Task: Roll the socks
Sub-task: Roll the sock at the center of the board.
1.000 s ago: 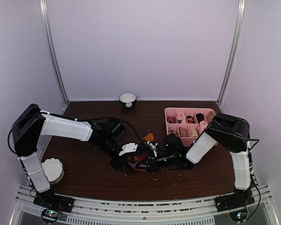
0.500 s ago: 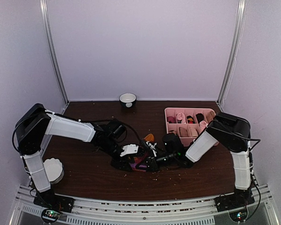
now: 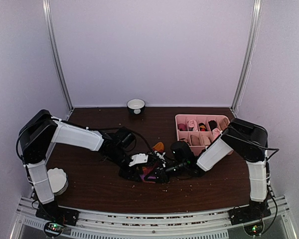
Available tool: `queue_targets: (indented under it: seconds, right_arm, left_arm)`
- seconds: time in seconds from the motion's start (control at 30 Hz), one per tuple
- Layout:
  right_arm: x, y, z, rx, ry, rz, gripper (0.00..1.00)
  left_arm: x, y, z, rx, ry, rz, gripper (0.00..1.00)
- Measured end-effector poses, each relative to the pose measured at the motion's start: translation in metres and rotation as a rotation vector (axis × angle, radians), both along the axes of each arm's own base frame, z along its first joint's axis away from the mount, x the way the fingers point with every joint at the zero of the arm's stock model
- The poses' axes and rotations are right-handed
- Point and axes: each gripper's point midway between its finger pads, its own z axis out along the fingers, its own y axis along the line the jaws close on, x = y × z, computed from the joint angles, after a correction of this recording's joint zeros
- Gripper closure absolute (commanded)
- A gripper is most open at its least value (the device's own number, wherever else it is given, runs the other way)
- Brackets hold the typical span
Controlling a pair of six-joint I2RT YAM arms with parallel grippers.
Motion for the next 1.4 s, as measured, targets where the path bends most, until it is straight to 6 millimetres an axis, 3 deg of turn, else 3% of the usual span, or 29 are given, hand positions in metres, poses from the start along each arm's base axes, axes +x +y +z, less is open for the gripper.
queue_targets:
  seconds: [0.17,0.23,0.3,0.43,0.53,0.67,0.97,1.07,1.1,1.27,1.4]
  right_arm:
    - [0.000,0.000,0.000,0.000,-0.003,0.002,1.00]
    - [0.000,0.000,0.000,0.001,-0.004,-0.001,0.96]
    - [0.000,0.000,0.001,0.008,-0.014,-0.008,0.95]
    - [0.002,-0.001,0.008,0.036,-0.048,-0.029,0.95]
    - [0.003,-0.002,0.008,0.042,-0.057,-0.040,0.95]
    - [0.004,-0.004,0.008,0.044,-0.066,-0.051,0.79]
    - [0.005,-0.042,0.009,0.010,-0.090,-0.172,0.70]
    - [0.004,-0.053,0.010,0.005,-0.114,-0.209,0.53]
    - [0.004,-0.057,0.013,0.006,-0.123,-0.226,0.04]
    - [0.006,-0.074,0.026,0.020,-0.193,-0.299,0.00]
    - [0.020,-0.103,0.024,-0.076,-0.270,-0.450,0.00]
  left_arm:
    - [0.004,-0.005,0.006,-0.011,-0.004,0.002,0.76]
    - [0.004,-0.006,0.004,-0.005,0.008,-0.002,0.81]
    - [0.000,-0.005,-0.002,0.012,0.035,-0.006,0.83]
    - [-0.002,-0.006,-0.004,0.015,0.073,-0.013,0.76]
    - [-0.005,-0.004,-0.005,0.021,0.086,-0.014,0.83]
    - [-0.004,-0.004,-0.006,0.025,0.095,-0.005,0.97]
    - [0.002,-0.008,-0.008,0.021,0.274,0.048,1.00]
    - [0.004,-0.007,-0.008,0.024,0.342,0.069,1.00]
    - [0.005,-0.006,-0.008,0.025,0.370,0.076,1.00]
    - [0.005,-0.002,-0.009,0.049,0.487,0.102,1.00]
    - [0.003,-0.002,-0.009,0.077,0.565,0.107,1.00]
